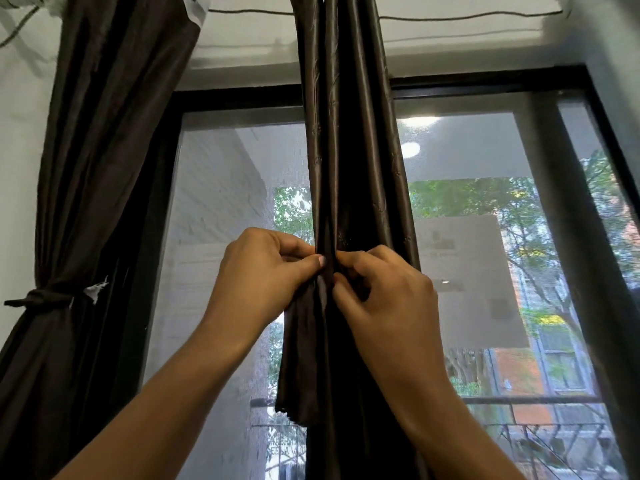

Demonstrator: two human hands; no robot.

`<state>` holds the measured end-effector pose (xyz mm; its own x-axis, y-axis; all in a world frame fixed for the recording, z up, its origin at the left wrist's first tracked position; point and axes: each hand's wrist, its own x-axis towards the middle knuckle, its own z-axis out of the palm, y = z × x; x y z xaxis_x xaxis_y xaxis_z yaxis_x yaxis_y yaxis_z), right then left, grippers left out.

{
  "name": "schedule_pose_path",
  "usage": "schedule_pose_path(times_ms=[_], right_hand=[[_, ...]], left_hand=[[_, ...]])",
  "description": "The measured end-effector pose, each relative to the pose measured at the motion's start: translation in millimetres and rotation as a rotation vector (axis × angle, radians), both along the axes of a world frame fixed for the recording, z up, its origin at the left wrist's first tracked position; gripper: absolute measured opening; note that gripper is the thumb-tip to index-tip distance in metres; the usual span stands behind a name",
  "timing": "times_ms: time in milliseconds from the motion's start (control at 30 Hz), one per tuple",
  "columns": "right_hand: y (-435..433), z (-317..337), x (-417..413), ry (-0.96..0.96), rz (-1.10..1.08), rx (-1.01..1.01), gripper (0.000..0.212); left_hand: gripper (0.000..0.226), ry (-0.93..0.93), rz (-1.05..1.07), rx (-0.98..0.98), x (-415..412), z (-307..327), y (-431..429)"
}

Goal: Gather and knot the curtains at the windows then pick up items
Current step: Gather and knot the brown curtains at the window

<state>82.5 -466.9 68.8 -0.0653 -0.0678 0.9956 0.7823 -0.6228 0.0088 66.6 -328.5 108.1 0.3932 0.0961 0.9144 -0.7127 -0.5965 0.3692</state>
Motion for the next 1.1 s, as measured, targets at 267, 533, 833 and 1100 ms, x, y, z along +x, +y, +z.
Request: schedule_pose_path(times_ms=[267,533,833,1100], right_hand=[[2.0,1.0,-3.3,0.017,-0.084,-0.025,0.017],[-14.5,9.5,-7.9,0.079,-0.043,-0.167,0.025],[-41.5,18.8,-8.9,0.323,-0.202,0.061,0.02],[-33.3,6.7,-30.4,0.14,-0.105,-0.026,0.019]], left_hand=[[0.008,0.176,-0.202,-0.083,-13.5,3.2,-6.6],[0.021,0.272,-0.22,-0.118,-17.3,13.6,-8.9],[0.014,0.146,-0.088,-0.098,-12.3,9.7,-12.8],[0.012,0.1,-0.093,-0.056,-24.8,8.8,-29.3]])
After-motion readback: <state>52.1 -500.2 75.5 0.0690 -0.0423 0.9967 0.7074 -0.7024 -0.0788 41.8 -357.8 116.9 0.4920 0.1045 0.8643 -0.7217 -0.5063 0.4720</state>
